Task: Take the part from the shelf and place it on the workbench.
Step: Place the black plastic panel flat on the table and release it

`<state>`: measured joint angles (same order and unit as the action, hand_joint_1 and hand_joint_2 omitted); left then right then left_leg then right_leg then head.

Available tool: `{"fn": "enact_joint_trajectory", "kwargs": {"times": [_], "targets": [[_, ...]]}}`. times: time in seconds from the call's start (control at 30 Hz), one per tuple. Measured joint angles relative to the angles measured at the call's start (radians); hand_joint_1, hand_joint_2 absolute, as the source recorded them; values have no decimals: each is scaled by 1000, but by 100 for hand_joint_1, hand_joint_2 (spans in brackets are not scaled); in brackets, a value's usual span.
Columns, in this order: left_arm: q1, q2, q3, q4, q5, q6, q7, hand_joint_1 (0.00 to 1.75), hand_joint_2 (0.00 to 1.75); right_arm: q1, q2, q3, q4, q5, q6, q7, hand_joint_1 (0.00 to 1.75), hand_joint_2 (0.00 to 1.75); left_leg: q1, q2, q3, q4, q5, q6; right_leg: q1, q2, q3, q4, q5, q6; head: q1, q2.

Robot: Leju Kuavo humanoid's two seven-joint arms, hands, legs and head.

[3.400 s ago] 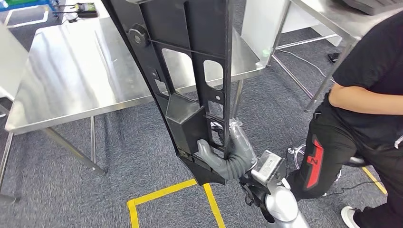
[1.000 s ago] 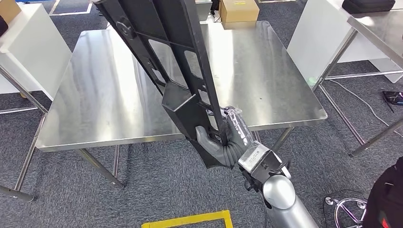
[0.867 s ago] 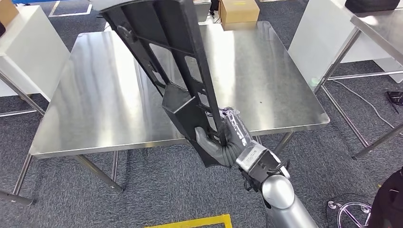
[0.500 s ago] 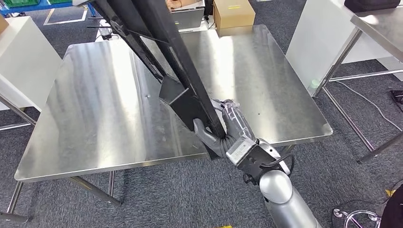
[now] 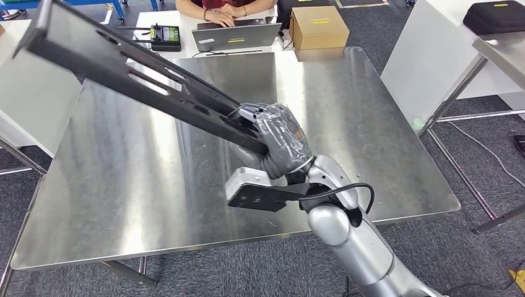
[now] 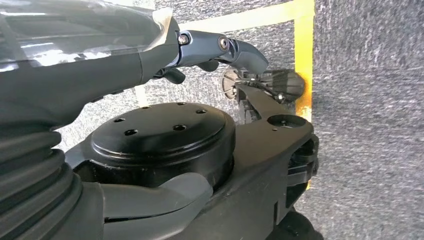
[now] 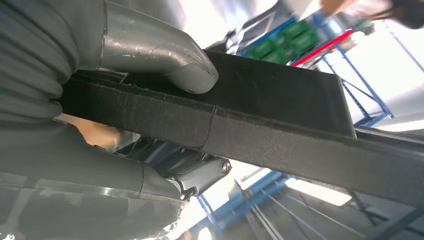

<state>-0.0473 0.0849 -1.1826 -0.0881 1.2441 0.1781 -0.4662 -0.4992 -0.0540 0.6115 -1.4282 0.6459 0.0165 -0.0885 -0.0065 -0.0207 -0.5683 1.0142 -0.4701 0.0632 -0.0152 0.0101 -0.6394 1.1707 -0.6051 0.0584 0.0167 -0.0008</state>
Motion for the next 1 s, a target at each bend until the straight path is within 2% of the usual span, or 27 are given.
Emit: {"fn": "enact_joint_trajectory", "kwargs": {"times": [0.03,0.07,0.1,0.13,0.17,0.2,0.27,0.3,0.37,0.4,0.43,0.47,0.53,0.57,0.6,0.63,0.7,0.77,1.0], "targets": [[0,0,0,0,1,4,5,0,175,-25,7,20,24,37,6,12,175,175,0,-1,10,0,-9,-4,-1,-1,10,-59,59,12,0,0],[-1,1,0,0,1,7,10,0,175,-51,15,41,52,68,17,22,175,175,-1,-1,20,0,-18,-9,0,-3,19,-107,102,13,1,0],[-1,2,0,0,1,9,14,0,175,-77,24,63,82,95,28,34,175,175,-2,-1,25,1,-27,-15,2,-5,28,-135,135,5,1,0],[-1,3,-1,0,1,10,18,0,175,-101,35,84,113,121,38,45,175,175,-3,0,28,3,-31,-21,4,-5,31,-142,149,-11,1,0],[-1,4,-2,-1,1,10,20,0,175,-126,48,104,144,147,43,57,175,175,-3,0,31,6,-34,-27,6,-5,35,-144,146,-29,1,0],[-1,6,-3,-1,1,10,23,0,175,-150,61,122,175,171,46,68,175,175,-3,1,30,9,-37,-33,4,-4,40,-145,151,-40,1,0],[0,11,-6,-4,2,10,31,0,175,-205,92,153,251,215,44,90,175,175,0,4,16,41,-55,-43,-2,-3,49,-148,151,-54,0,0],[0,13,-7,-5,2,11,36,0,175,-233,109,169,295,235,43,100,175,175,3,7,-7,83,-76,-50,-5,-3,52,-150,151,-58,-1,0],[0,17,-8,-8,7,13,45,0,175,-279,140,201,391,270,38,118,175,175,10,11,-80,208,-130,-62,-4,-3,55,-150,148,-64,-3,0],[1,19,-8,-10,10,13,46,0,175,-293,152,215,435,281,37,123,175,175,12,13,-114,259,-145,-66,-3,-4,56,-150,146,-65,-2,0],[1,21,-8,-12,12,13,47,0,175,-302,162,227,474,288,35,127,175,175,13,14,-134,279,-141,-69,-2,-5,59,-149,144,-66,-2,0],[1,24,-8,-14,12,13,48,0,175,-308,171,236,507,292,34,128,175,175,15,15,-133,258,-116,-70,-2,-6,63,-149,141,-66,-3,0],[3,27,-8,-17,13,15,52,0,175,-322,186,250,561,298,31,130,175,175,19,18,-87,133,-31,-69,-3,-6,71,-150,135,-63,-2,0],[4,28,-8,-17,13,17,54,0,175,-333,193,256,584,301,30,134,175,175,19,19,-65,72,-7,-66,-1,-5,74,-150,133,-60,-2,0],[5,30,-8,-18,13,19,56,0,175,-344,200,262,608,307,30,140,175,175,17,20,-50,32,4,-61,0,-4,73,-150,132,-56,-2,0],[7,31,-9,-19,13,22,57,0,175,-355,207,270,636,316,31,150,175,175,14,19,-42,14,7,-56,3,-4,72,-150,130,-52,-2,0],[10,33,-10,-25,14,27,58,0,175,-371,217,285,703,336,34,178,175,175,10,17,-38,9,13,-51,7,-5,70,-149,127,-50,-2,0],[12,35,-12,-31,13,29,58,0,175,-379,223,297,774,353,34,210,175,175,8,13,-38,8,21,-52,7,-9,73,-151,127,-52,-2,0],[14,39,-14,-44,14,42,70,0,175,-409,218,313,981,375,23,300,175,175,6,11,-38,8,20,-40,6,-12,83,-170,134,-41,-2,0]]}}
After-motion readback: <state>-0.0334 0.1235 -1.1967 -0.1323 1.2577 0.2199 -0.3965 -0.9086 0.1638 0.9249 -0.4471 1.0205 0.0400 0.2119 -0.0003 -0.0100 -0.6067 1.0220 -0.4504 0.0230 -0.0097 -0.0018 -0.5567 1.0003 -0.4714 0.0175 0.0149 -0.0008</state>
